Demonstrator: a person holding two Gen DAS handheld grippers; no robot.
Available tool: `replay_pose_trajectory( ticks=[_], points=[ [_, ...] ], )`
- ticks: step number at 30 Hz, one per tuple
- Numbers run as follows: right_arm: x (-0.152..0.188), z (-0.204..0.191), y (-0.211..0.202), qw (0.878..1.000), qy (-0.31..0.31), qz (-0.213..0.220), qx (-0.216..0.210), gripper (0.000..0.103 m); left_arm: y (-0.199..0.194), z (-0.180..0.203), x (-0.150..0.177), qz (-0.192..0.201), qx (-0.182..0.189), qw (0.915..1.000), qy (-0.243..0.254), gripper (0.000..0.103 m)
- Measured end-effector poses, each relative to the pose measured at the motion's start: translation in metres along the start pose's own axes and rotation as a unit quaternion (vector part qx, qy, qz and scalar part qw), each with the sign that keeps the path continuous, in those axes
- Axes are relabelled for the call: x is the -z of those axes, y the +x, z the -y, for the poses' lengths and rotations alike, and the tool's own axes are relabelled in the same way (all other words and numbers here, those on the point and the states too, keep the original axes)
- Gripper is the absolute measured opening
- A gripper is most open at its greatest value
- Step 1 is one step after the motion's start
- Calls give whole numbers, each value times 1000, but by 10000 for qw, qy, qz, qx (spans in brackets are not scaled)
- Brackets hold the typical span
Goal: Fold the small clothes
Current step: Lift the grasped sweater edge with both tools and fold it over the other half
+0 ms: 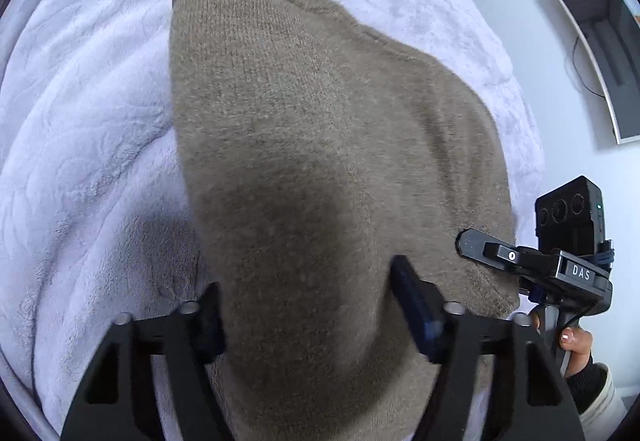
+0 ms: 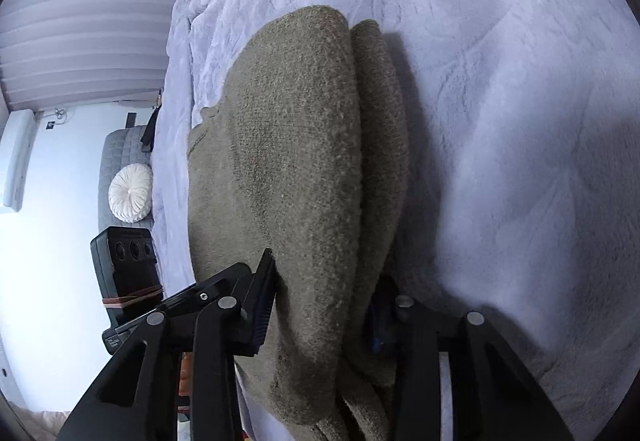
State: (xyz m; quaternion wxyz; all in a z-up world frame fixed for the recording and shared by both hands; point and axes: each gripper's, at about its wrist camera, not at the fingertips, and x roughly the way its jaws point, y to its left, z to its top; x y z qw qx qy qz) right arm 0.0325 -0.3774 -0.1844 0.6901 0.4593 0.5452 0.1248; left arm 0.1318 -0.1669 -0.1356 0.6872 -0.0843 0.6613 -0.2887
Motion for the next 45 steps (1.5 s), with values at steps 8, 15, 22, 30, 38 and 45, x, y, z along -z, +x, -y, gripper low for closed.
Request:
replay_pose_trajectory(
  ticks=[8,15,22,30,38,45],
  points=[
    [14,-20,-9,9985,229,86,-482,37,-28,8,9,131,258,9996,76,51],
    [40,-47,-12,9981,147,-54,-595,37,-62,11,30,226,284,9993,77,51],
    [77,-76,1,9978,31,-154,-637,36,-94,-14,74,248,135,9995,-133,51],
    [112,-94,38,9956,44,-625,-700,36,-100,-25,109,199,-66,9996,-212,51],
    [127,-113,61,9932,-176,-930,-671,36,-119,-53,141,416,-112,9976,-542,51],
    [110,-139,90,9898,-768,-1197,95,36,-114,-86,175,355,-542,9943,-842,51]
  ],
)
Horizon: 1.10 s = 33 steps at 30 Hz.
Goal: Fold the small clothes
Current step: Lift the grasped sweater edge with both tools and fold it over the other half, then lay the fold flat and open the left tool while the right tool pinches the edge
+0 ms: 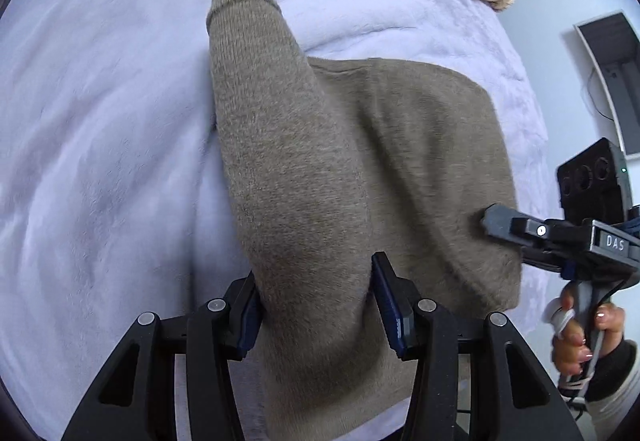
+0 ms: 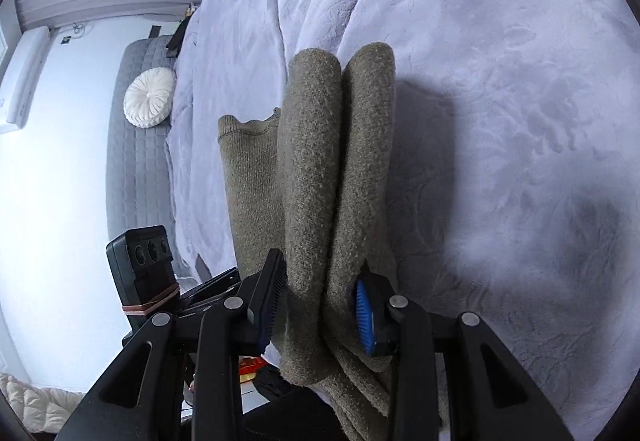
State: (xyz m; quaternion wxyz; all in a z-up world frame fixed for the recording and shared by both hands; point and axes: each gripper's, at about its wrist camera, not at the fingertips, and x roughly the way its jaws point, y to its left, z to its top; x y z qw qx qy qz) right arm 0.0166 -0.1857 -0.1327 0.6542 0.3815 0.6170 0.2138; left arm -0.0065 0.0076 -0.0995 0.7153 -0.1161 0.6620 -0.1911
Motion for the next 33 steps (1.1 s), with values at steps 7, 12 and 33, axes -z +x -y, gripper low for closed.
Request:
replay_pose_trajectory(
  ticks=[7,12,33],
  points=[
    [-5,19,-3,9931,178,94,1154,28,2,-19,-5,118,28,9998,-170,51],
    [-3,48,-4,9958,826,152,371,34,6,-16,-12,-12,-157,9998,107,51],
    [14,34,8,9796,76,209,1995,35,-3,-20,-9,180,-819,9926,873,72]
  ],
)
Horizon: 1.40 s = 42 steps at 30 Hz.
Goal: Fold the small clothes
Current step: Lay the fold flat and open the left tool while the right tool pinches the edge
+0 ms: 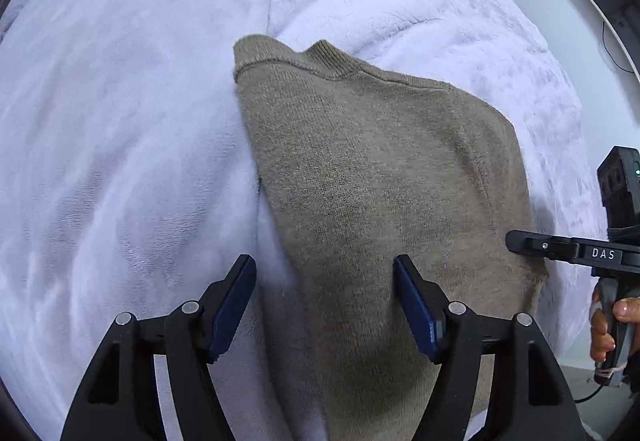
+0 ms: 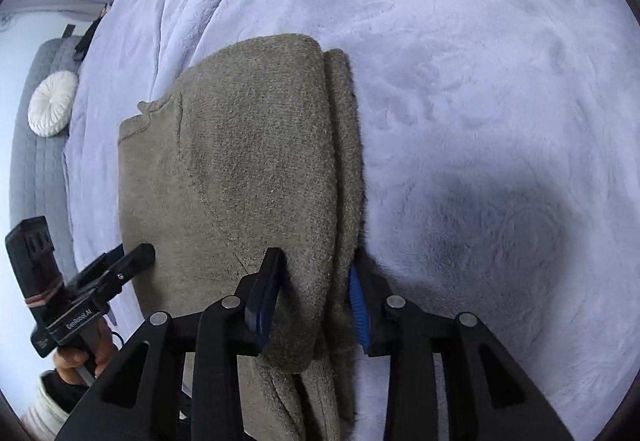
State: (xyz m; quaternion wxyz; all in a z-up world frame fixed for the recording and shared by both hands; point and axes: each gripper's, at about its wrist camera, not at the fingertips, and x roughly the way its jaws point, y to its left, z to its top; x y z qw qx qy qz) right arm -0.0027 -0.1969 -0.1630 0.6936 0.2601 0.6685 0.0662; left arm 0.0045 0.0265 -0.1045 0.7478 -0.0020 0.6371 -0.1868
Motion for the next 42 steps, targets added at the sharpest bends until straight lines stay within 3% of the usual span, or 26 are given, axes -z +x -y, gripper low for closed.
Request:
replay_pose_trajectory(
  ticks=[5,7,9,11,13,18,23,26,28,31,36,42],
  points=[
    [9,-4,-17,9997,-17,78,224,35,-21,-9,9,161,-122,9997,-133,70],
    [17,1,-24,9996,38,136,256,35,-27,-13,11,154,-31,9996,-231,59],
    [21,3,-28,9995,72,155,269,33,-31,-14,11,99,108,9995,-289,39],
    [24,6,-31,9993,2,213,298,22,-35,-7,12,87,90,9997,-198,32],
    [27,-3,-39,9985,-199,296,411,10,-40,5,11,153,60,9998,-87,32],
    [40,-26,-59,9959,-670,448,399,10,-46,27,15,157,214,9996,109,32],
    [54,-51,-37,9947,-952,154,368,9,-19,37,28,-195,-114,9994,254,32],
    [60,-41,-16,9948,-815,-39,610,9,-19,33,30,-182,-77,9996,196,32],
    [62,-25,-6,9963,-617,-122,590,1,-17,33,30,-191,-62,9996,203,32],
    [62,-12,3,9977,-401,-153,517,0,-15,37,30,-192,-138,9993,293,32],
    [72,-23,-5,9939,-774,-188,769,0,-18,35,33,-215,-148,9993,283,32],
    [96,-18,-7,9936,-735,-361,773,0,-24,33,41,-288,-133,9989,346,32]
  ],
)
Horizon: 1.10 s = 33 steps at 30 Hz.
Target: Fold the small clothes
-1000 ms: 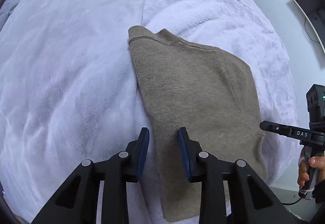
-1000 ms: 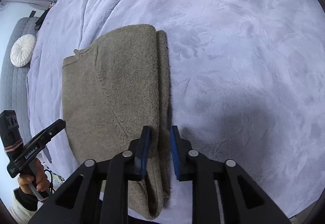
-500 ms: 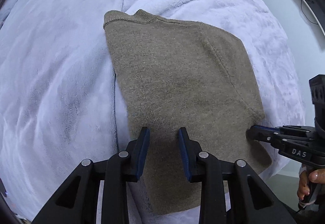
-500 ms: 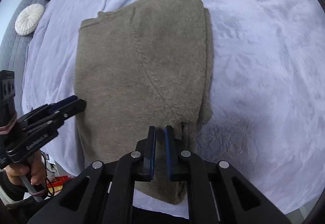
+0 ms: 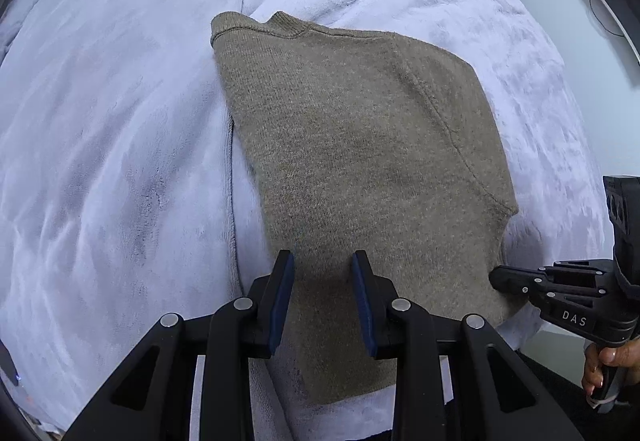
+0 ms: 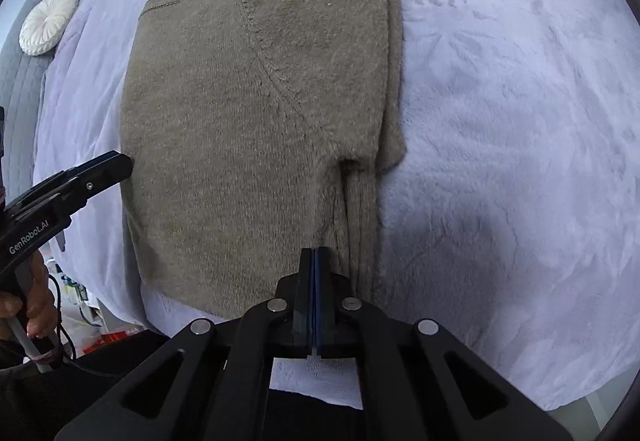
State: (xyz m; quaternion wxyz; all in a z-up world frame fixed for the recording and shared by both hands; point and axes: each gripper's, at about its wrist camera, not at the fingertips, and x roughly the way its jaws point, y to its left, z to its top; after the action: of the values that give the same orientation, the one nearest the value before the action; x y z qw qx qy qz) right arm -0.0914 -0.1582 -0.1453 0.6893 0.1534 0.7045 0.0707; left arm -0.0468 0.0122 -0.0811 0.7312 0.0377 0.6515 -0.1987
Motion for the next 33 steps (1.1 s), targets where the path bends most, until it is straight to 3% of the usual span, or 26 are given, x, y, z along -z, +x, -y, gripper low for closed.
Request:
replay_pose_trajectory(
  ticks=[6,11,23,26,29,31,33],
  points=[
    [0,9,-16,9996,186,186,-94,1,-1,-3,14,-230,87,9996,142,32],
    [-9,11,-29,9988,317,373,-80,3,-6,-7,14,-178,28,9998,25,32],
    [-19,5,-43,9985,399,346,148,3,-25,-15,-5,-24,-214,9996,-190,33],
    [-25,-3,-47,9985,317,342,278,4,-30,-18,-12,43,-439,9985,-328,63],
    [-29,-10,-51,9982,244,340,433,18,-35,-19,-14,114,-482,9982,-346,63],
    [-30,-14,-53,9978,239,359,511,53,-35,-21,-13,75,-520,9979,-381,63],
    [-31,-17,-56,9970,219,410,614,58,-32,-21,-13,-1,-530,9977,-420,63]
  ],
)
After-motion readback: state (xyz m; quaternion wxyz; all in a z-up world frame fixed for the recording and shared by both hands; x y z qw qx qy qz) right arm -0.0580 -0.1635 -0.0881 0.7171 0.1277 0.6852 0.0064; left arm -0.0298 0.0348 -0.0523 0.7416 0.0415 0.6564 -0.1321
